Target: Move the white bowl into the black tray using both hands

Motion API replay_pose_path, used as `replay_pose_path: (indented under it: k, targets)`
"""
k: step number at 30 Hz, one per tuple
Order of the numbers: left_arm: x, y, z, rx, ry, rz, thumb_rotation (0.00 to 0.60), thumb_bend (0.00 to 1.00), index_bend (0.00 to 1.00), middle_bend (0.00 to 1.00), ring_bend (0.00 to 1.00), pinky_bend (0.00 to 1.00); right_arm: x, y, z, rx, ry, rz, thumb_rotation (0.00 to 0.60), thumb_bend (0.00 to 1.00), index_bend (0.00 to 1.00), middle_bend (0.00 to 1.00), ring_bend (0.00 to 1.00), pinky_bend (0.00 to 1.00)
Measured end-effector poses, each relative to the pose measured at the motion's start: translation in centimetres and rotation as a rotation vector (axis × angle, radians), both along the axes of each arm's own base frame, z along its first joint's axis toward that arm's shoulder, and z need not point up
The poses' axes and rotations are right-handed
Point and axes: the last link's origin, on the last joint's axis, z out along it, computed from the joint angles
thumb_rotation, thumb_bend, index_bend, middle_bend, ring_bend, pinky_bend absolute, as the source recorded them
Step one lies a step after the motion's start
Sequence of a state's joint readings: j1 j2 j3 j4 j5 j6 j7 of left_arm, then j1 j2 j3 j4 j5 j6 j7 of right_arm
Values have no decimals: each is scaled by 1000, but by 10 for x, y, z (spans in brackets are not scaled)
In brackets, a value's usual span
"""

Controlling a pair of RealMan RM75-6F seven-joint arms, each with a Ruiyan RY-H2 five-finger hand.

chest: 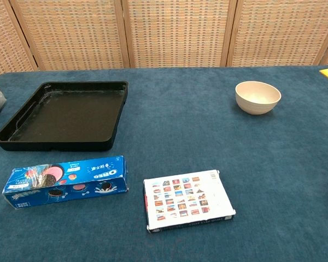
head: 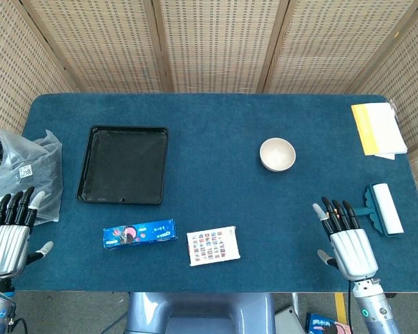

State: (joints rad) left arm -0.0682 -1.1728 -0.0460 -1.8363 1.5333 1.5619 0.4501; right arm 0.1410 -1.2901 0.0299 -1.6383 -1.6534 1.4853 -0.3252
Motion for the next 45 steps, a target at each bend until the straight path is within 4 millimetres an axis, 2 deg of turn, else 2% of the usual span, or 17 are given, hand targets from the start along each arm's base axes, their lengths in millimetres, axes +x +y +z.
replay_pose_path:
  k: [19, 25, 33, 36, 39, 45]
  targets:
    - [1, 1, 1, 3, -4, -11, 600, 18, 0, 0, 0, 0, -2, -1, 0, -7, -10, 1, 600, 151, 28, 0, 0, 0]
    - [0, 2, 1, 3, 1, -4, 600, 18, 0, 0, 0, 0, -3, -2, 0, -14, -17, 3, 600, 150, 112, 0, 0, 6]
    - [-2, 2, 4, 18, -5, 7, 600, 18, 0, 0, 0, 0, 0, -10, -3, -26, -37, 20, 600, 148, 274, 9, 0, 97]
    - [-4, 3, 7, 29, -10, 17, 600, 18, 0, 0, 0, 0, 4, -19, -4, -23, -38, 31, 600, 149, 332, 48, 0, 138]
    - [-6, 5, 8, 29, -10, 25, 600, 18, 0, 0, 0, 0, 11, -36, -6, -17, -25, 48, 600, 153, 392, 94, 4, 181]
    - [-10, 9, 7, 26, -11, 45, 600, 18, 0, 0, 0, 0, 37, -86, -7, -18, 7, 77, 600, 161, 421, 129, 27, 207]
